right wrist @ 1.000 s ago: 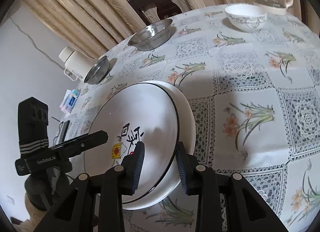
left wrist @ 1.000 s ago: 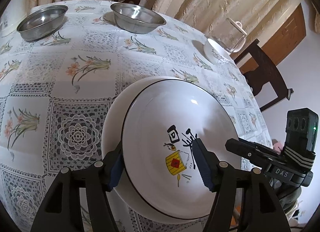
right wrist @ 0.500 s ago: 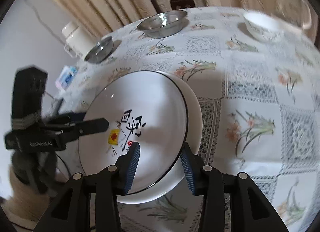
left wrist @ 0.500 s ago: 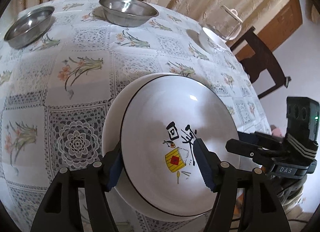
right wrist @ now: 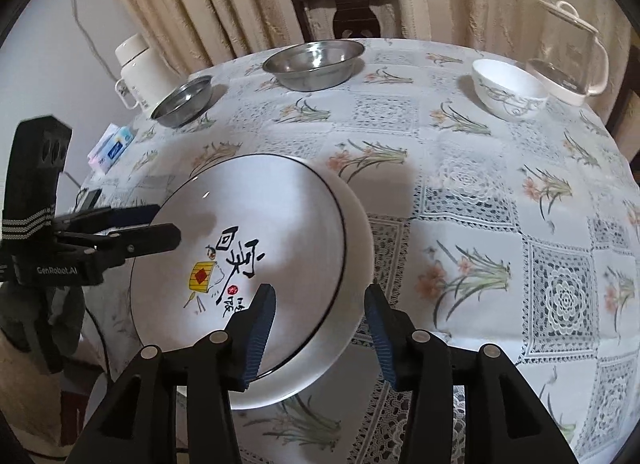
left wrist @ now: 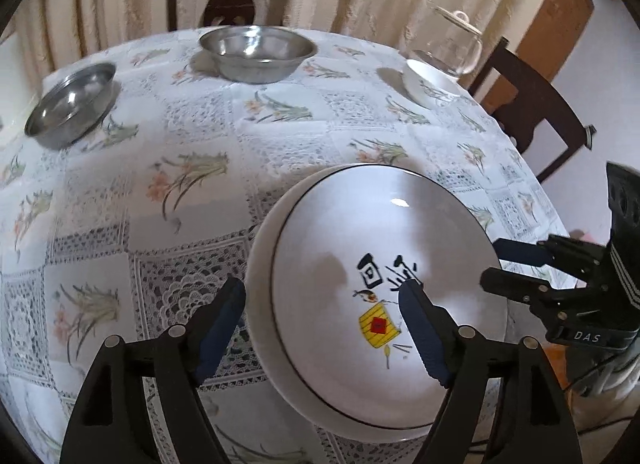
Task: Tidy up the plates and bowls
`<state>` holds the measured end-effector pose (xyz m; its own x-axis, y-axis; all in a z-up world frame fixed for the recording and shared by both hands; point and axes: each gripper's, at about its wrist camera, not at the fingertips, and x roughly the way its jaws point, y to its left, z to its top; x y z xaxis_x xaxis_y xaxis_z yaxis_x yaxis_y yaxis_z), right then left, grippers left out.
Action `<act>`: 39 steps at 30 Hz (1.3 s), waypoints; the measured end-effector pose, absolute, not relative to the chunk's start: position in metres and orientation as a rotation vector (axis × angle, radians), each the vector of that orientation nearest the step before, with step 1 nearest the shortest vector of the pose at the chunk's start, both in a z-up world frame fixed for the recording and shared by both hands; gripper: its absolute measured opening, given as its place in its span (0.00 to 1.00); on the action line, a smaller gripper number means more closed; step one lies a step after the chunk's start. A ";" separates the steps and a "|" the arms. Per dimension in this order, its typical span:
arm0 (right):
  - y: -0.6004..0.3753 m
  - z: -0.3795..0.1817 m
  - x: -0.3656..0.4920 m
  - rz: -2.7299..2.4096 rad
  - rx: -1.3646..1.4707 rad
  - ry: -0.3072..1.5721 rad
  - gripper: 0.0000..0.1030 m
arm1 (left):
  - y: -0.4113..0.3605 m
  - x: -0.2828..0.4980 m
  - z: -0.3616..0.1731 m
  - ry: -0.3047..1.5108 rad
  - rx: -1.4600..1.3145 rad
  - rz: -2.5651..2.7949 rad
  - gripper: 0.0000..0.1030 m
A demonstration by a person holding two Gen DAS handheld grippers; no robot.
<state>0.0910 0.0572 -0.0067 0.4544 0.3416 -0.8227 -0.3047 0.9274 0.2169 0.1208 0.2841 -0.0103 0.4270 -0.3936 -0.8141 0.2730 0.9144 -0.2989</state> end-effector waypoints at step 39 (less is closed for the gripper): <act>0.102 0.076 0.185 0.500 0.293 0.927 0.55 | 0.445 0.176 0.046 0.667 -0.294 0.077 0.78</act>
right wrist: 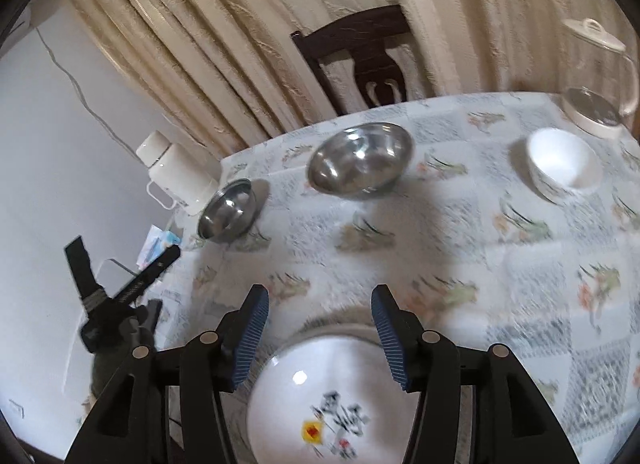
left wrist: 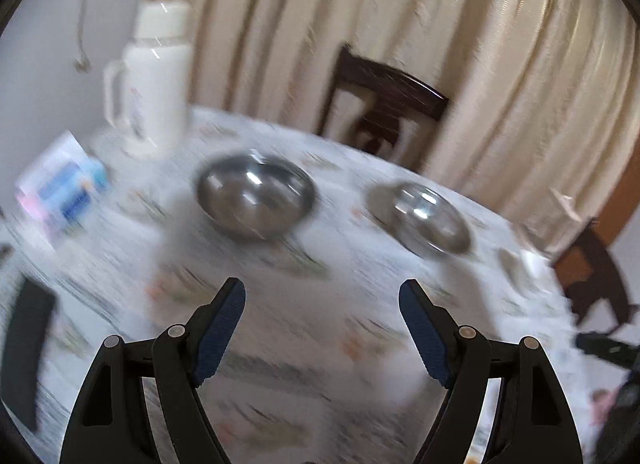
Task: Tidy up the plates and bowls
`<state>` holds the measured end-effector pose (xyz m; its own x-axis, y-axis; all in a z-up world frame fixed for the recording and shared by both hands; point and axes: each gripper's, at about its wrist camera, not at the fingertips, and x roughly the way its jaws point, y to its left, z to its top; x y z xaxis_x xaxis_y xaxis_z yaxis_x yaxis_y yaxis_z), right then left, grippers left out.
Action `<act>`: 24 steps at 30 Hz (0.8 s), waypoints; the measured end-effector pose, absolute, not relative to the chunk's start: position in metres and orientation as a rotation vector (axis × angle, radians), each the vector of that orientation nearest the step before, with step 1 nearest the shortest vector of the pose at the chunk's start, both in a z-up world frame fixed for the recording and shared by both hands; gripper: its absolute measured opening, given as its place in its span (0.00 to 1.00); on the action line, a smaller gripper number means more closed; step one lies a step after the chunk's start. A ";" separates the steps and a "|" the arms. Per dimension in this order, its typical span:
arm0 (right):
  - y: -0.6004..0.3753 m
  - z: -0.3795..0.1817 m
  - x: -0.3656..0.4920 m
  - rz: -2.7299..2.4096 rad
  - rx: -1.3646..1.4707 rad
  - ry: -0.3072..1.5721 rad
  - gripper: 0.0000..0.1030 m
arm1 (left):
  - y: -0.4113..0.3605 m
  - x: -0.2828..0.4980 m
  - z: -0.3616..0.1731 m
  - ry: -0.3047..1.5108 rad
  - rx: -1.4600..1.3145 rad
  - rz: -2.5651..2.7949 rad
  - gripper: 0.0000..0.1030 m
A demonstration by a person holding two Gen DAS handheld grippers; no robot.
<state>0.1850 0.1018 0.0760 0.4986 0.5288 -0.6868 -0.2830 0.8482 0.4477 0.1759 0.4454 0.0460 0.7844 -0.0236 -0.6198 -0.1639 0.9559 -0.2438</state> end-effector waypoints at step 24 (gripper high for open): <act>0.242 0.038 0.332 0.610 0.257 1.092 0.55 | 0.549 0.279 -0.019 0.767 -0.522 0.140 0.79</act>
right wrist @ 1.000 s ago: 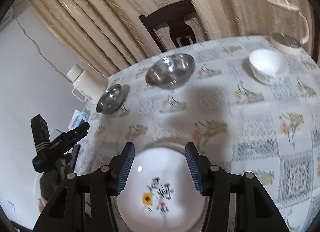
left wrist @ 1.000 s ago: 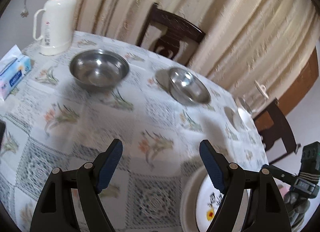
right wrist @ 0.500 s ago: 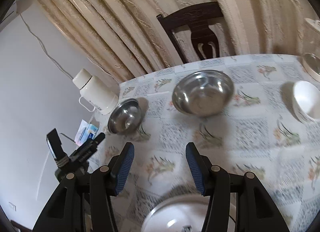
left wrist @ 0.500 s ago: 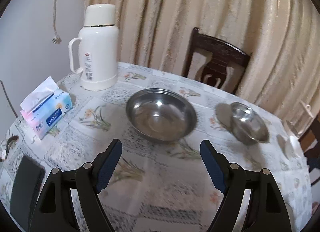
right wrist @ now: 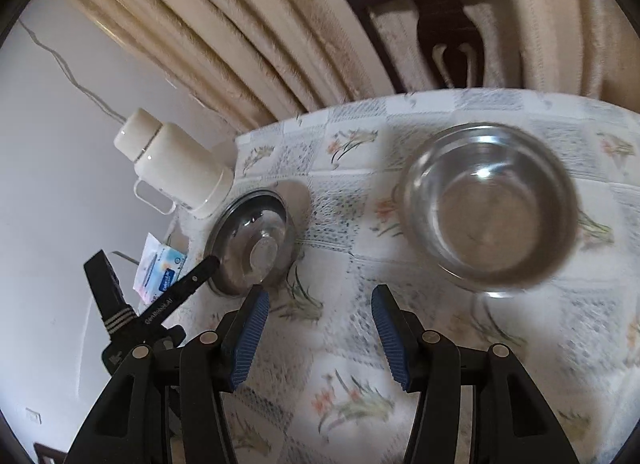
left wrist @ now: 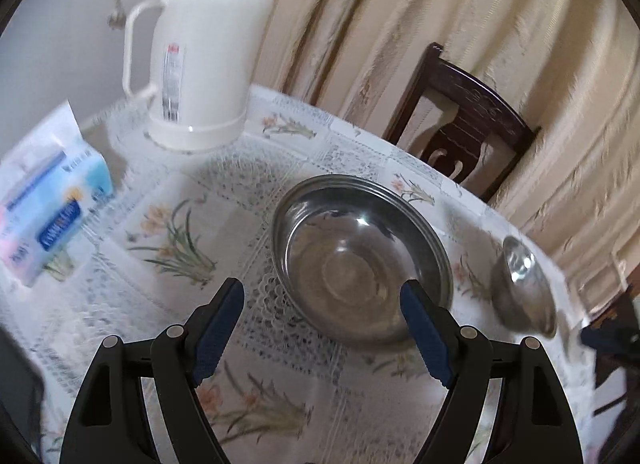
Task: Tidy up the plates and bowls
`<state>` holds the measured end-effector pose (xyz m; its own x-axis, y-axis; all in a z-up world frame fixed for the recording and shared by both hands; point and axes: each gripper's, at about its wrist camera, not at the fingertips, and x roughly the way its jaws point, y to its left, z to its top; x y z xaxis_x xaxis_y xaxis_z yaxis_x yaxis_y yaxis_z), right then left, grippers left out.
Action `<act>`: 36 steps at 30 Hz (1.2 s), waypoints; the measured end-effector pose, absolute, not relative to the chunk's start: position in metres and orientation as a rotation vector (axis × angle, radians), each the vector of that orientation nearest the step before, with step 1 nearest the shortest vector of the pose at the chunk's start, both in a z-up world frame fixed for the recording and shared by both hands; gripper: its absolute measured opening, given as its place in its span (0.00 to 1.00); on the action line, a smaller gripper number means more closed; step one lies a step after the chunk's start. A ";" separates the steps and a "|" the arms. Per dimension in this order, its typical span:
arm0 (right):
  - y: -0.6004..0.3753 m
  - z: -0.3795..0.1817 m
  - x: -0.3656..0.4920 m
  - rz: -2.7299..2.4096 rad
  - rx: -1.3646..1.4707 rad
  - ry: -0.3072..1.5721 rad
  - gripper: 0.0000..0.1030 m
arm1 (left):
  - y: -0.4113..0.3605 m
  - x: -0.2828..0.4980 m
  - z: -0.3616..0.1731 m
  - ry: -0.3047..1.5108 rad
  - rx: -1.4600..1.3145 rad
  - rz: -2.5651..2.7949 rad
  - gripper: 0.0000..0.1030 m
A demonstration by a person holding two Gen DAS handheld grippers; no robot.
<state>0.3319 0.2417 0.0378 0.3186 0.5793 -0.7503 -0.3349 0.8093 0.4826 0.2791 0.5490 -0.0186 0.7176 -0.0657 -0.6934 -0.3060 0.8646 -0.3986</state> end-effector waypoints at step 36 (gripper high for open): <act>0.344 -0.022 0.371 0.677 0.106 1.141 0.20 | 0.560 0.306 -0.051 0.757 -0.637 0.013 0.48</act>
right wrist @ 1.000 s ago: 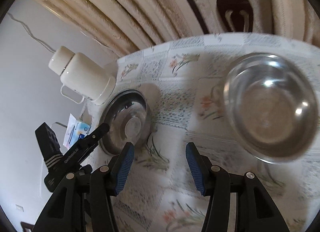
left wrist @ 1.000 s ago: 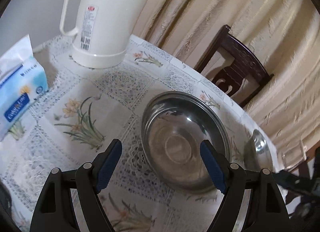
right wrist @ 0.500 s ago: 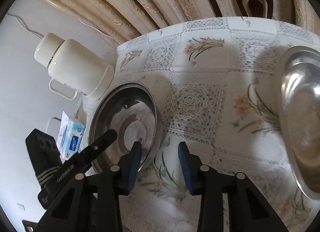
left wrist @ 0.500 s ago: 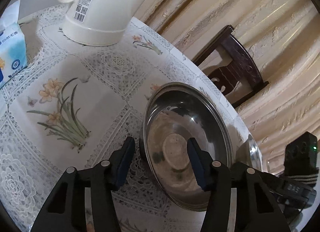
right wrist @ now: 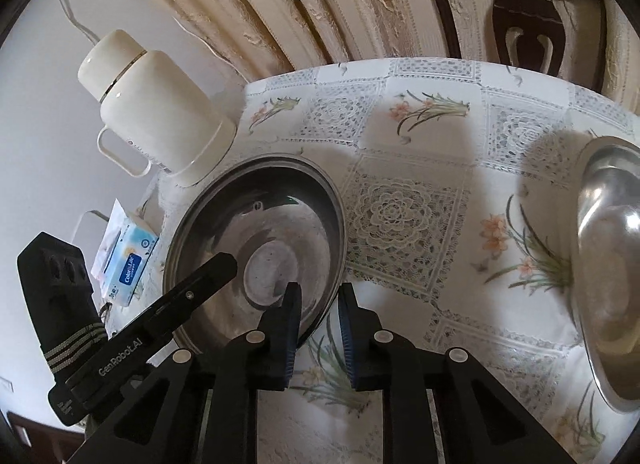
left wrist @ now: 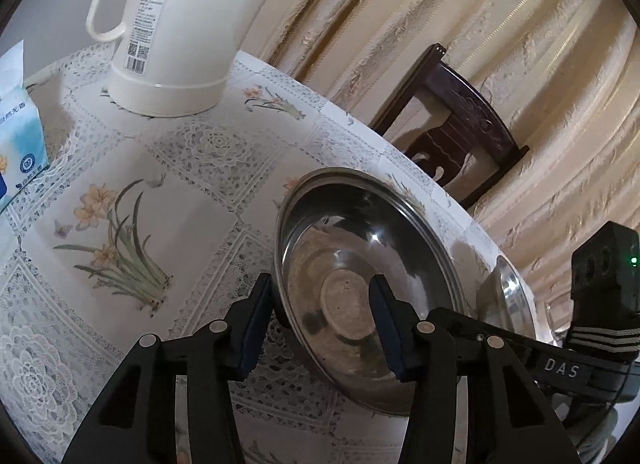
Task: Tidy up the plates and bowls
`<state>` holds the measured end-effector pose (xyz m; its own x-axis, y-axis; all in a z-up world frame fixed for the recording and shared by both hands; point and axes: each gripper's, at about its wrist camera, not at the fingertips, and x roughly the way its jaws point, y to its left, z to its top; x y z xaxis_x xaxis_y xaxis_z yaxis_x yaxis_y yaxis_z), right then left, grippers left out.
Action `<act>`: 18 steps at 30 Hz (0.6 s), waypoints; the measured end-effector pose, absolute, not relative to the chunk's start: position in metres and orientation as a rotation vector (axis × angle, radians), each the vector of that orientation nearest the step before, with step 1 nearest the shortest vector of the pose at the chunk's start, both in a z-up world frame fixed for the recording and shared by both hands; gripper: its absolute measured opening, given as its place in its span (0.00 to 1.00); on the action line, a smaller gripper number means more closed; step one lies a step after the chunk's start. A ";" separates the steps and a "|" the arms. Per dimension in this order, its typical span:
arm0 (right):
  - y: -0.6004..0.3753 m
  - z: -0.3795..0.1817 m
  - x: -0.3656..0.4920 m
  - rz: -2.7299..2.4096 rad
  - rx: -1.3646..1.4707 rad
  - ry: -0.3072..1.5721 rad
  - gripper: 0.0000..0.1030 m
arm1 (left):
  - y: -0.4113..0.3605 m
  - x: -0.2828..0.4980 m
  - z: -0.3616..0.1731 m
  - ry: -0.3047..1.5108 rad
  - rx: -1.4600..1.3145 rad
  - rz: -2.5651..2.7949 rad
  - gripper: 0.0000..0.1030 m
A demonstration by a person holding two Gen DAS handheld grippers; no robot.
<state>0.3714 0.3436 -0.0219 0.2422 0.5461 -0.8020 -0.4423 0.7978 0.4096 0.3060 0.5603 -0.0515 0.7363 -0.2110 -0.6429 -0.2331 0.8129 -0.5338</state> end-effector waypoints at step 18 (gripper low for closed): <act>0.268 0.029 0.345 0.609 0.145 1.044 0.20 | 0.495 0.307 -0.001 0.708 -0.554 -0.121 0.48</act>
